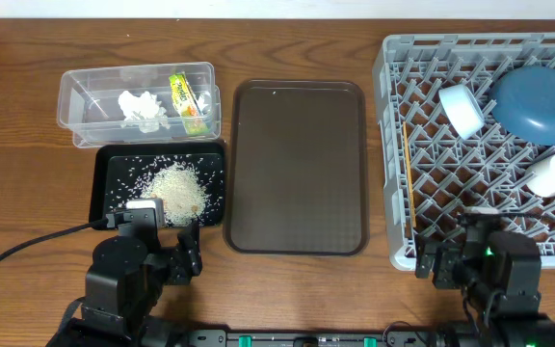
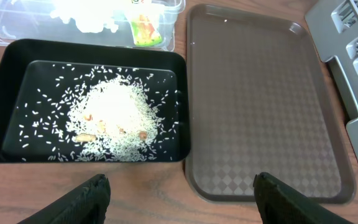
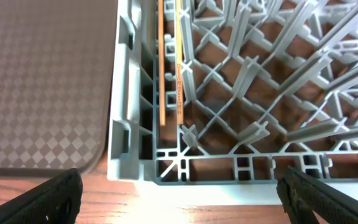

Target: Sort waste into correct bins and load items into the dishwasher rack

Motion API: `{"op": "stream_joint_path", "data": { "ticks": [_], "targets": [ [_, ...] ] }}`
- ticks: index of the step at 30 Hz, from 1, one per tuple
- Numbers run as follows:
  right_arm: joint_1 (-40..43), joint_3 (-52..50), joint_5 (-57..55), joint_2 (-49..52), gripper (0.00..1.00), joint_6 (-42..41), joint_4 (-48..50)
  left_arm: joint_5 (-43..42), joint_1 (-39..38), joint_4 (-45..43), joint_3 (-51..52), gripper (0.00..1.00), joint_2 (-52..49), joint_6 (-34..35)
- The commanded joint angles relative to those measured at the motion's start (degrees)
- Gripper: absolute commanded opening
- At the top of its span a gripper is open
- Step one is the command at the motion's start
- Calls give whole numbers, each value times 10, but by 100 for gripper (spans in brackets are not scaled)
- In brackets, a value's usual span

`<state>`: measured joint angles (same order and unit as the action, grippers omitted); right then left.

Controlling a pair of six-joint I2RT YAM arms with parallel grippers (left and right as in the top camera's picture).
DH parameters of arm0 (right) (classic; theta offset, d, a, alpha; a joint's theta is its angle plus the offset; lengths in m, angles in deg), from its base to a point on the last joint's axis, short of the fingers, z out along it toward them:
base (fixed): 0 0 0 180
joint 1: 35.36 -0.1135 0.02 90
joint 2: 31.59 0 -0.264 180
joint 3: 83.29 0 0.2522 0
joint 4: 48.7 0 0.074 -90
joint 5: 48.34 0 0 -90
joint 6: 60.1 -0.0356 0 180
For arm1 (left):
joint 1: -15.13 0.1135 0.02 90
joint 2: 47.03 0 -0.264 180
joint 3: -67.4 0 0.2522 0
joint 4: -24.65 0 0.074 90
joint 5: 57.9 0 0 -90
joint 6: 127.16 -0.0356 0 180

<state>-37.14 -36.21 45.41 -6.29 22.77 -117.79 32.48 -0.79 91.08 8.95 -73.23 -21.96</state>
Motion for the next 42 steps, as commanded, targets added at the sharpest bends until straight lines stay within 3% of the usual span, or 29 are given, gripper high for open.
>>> {"op": "stream_joint_path", "data": {
  "ticks": [1, 6, 13, 18, 23, 35, 40, 42],
  "targets": [
    [-9, -9, -25, -39, 99, 6, 1, 3, 0, 0, 2, 77, 1, 7],
    [-15, -50, -17, -131, 99, 5, 32, 3, 0, 0, 2, 77, 1, 7],
    [-16, -178, -17, -236, 99, 6, 224, 3, 0, 0, 2, 77, 1, 7],
    [-16, -256, -18, -250, 99, 6, 381, 3, 0, 0, 2, 77, 1, 7],
    [-17, -304, -18, -250, 99, 6, 472, 3, 0, 0, 2, 77, 1, 7],
    [-17, -330, -20, -250, 99, 34, 514, 3, 0, 0, 2, 77, 1, 7],
    [-17, -330, -24, -250, 99, 75, 578, 3, 0, 0, 2, 77, 1, 7],
    [-17, -330, -24, -250, 99, 82, 555, 3, 0, 0, 2, 77, 1, 7]
  ]
}}
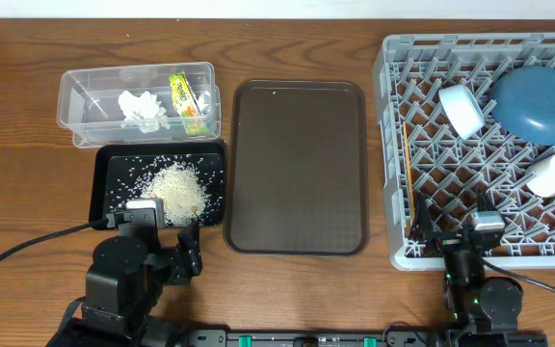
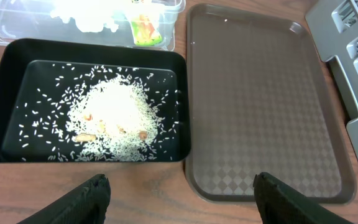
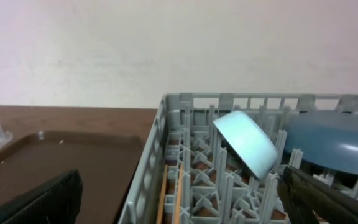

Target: Sort waste into correct bins and load items into the dishwasher rack

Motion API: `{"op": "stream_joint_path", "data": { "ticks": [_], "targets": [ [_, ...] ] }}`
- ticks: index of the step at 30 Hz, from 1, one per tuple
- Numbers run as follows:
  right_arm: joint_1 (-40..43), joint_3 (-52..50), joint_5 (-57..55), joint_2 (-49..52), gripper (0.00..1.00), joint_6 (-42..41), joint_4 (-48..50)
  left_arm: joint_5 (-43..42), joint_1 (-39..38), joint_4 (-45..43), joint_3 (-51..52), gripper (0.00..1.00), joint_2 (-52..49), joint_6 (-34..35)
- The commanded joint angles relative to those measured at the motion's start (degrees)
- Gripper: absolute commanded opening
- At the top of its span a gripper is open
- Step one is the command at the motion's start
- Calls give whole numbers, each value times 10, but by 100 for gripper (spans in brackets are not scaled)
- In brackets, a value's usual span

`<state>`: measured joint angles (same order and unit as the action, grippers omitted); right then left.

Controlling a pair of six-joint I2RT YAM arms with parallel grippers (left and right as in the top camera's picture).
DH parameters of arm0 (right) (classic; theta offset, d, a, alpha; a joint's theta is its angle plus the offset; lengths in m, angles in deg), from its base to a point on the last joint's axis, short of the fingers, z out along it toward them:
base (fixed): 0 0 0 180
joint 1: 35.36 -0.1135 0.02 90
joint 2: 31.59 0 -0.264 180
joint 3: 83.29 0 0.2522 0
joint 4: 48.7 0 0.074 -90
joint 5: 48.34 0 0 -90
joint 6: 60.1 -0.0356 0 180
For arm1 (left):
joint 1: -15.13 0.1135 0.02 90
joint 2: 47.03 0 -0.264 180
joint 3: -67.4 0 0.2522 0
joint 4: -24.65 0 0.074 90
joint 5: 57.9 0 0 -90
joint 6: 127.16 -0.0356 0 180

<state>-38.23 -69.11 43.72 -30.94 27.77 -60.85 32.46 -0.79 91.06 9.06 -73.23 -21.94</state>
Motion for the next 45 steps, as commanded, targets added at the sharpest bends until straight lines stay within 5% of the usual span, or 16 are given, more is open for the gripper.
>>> {"op": "stream_joint_path", "data": {
  "ticks": [1, 45],
  "targets": [
    [-6, -1, -8, -3, 99, 31, -43, 3, 0, 0, 1, 77, 1, 7],
    [-6, -1, -5, -3, 99, 30, -57, 5, 0, 9, 2, 77, 2, 0]
  ]
}}
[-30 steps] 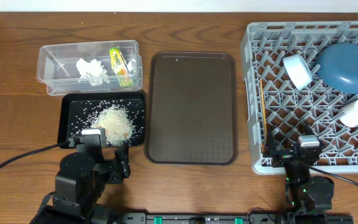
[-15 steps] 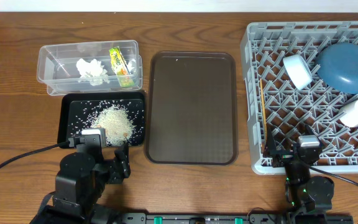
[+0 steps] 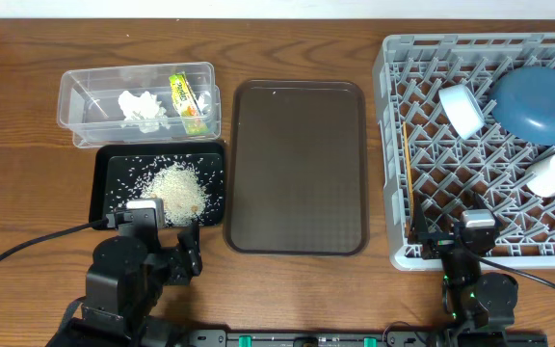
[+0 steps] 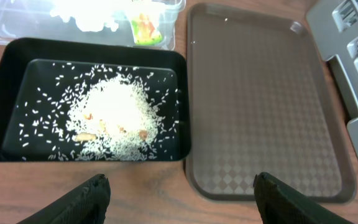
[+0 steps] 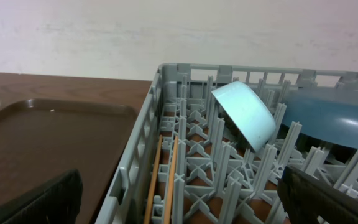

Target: Sort waste into correct bins and load items into the dishwasher rack

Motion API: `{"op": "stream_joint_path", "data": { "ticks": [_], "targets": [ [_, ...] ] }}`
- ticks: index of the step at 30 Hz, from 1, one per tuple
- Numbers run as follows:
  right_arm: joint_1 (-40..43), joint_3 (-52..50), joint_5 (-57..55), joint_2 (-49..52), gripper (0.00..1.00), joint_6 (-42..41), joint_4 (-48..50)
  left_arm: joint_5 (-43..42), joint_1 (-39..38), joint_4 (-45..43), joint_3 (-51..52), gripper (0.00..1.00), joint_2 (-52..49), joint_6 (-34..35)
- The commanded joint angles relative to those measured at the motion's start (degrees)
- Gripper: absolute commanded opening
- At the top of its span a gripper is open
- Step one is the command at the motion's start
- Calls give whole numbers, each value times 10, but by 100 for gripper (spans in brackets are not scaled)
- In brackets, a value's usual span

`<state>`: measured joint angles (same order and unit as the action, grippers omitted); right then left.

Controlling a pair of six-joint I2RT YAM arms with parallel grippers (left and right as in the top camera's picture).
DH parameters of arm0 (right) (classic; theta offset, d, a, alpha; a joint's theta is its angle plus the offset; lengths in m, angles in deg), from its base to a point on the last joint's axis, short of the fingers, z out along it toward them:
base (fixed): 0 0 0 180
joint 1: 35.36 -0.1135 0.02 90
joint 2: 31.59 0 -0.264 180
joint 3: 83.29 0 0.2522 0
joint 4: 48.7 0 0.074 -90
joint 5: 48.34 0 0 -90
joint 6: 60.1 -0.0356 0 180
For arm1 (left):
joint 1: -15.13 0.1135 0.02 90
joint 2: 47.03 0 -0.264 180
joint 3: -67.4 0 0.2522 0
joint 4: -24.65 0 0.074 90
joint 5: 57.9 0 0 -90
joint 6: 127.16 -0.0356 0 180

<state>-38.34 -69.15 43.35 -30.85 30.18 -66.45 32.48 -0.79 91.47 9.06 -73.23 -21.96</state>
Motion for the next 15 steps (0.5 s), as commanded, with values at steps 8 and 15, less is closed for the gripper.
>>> {"op": "stream_joint_path", "data": {
  "ticks": [8, 15],
  "targets": [
    [-5, -1, -2, -3, 99, 6, -2, 4, 83, -20, 52, 77, 39, -17],
    [-5, -1, -2, -3, 99, 6, -2, 2, 123, -157, 193, 77, 157, -30]
  ]
}}
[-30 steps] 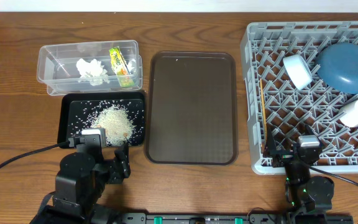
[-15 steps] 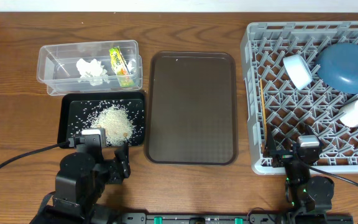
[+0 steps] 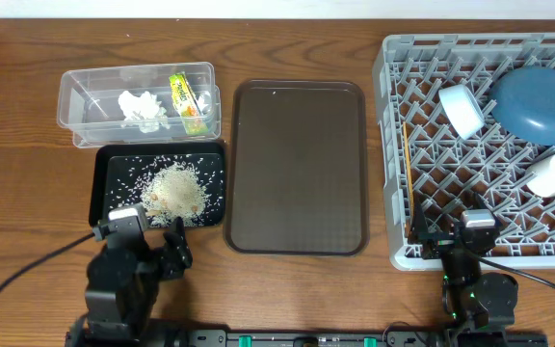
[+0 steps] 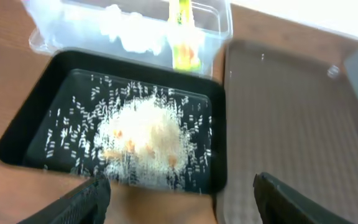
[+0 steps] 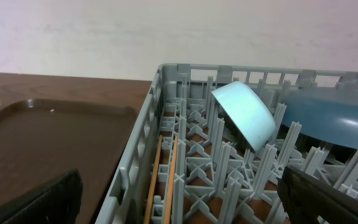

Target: Sort waste into correct bins and load items into the dishwasher rack

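The grey dish rack [image 3: 393,145] at the right holds a light blue cup [image 3: 462,109], a dark blue bowl [image 3: 538,101], white pieces [image 3: 554,173] and wooden chopsticks [image 3: 406,164]. A black tray [image 3: 99,183] carries a heap of rice [image 3: 176,188]. Behind it, the clear bin [image 3: 75,96] contains white tissue [image 3: 143,108] and a green wrapper [image 3: 189,101]. My left gripper [image 4: 179,205] is open and empty, low at the table's front edge facing the rice [image 4: 145,134]. My right gripper [image 5: 182,202] is open and empty in front of the rack's near wall [image 5: 138,155].
A brown serving tray [image 3: 297,164] with nothing on it lies between the black tray and the rack. The right wrist view looks level along the rack, with the cup [image 5: 244,115], bowl [image 5: 334,121] and chopsticks [image 5: 156,174] ahead.
My left arm has drawn back and a little left from the black tray, and its camera now looks at the tray from a lower, tilted, blurred angle. The right arm has not moved.
At first my right gripper looked straight down on the rack's near left corner. By the second moment it had withdrawn to the table's front edge and looked level over the rack, where it stays. The left arm stayed still until its shift just now.
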Motion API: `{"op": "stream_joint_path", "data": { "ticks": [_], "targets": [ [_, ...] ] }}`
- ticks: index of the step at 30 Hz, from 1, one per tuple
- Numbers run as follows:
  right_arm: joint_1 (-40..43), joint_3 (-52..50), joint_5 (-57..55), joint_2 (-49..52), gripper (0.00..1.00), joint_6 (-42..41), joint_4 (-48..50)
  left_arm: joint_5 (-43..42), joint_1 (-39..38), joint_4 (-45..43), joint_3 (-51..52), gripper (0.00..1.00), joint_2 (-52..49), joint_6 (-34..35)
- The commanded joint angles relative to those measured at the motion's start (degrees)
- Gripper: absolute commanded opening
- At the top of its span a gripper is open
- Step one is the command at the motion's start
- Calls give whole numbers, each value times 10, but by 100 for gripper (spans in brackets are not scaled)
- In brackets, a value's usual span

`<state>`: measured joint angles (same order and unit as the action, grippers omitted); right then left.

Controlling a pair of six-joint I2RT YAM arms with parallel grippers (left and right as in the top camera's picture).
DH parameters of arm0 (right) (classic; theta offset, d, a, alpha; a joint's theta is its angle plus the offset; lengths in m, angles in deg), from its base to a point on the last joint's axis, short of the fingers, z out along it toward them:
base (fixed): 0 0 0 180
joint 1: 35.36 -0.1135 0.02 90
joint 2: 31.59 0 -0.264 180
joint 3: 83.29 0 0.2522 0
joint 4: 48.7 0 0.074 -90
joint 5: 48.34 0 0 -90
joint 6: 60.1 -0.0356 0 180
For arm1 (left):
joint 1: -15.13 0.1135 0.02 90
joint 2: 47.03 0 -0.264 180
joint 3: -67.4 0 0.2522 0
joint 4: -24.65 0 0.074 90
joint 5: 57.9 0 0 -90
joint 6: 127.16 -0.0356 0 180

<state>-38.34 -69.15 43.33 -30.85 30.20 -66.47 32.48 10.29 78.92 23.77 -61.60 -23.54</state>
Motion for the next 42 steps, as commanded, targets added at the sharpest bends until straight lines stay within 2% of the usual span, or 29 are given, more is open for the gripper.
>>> {"op": "stream_joint_path", "data": {
  "ticks": [1, 10, 13, 19, 23, 42],
  "targets": [
    [-5, -1, -2, -3, 99, 6, -1, 2, 16, -56, 70, 77, 59, -14],
    [-5, -1, -2, -3, 99, 6, -1, 0, 31, -261, 218, 77, 144, -36],
    [-5, -1, -2, -3, 99, 6, -2, 0, 31, -343, 252, 77, 145, -78],
    [-5, -1, -2, -3, 99, 6, -1, -23, 31, -426, 294, 77, 145, -166],
    [-5, -1, -1, -3, 99, 6, -1, -56, 31, -370, 297, 77, 145, -198],
    [-5, -1, -1, -3, 99, 6, -1, -55, 31, -369, 296, 77, 143, -181]
  ]
}}
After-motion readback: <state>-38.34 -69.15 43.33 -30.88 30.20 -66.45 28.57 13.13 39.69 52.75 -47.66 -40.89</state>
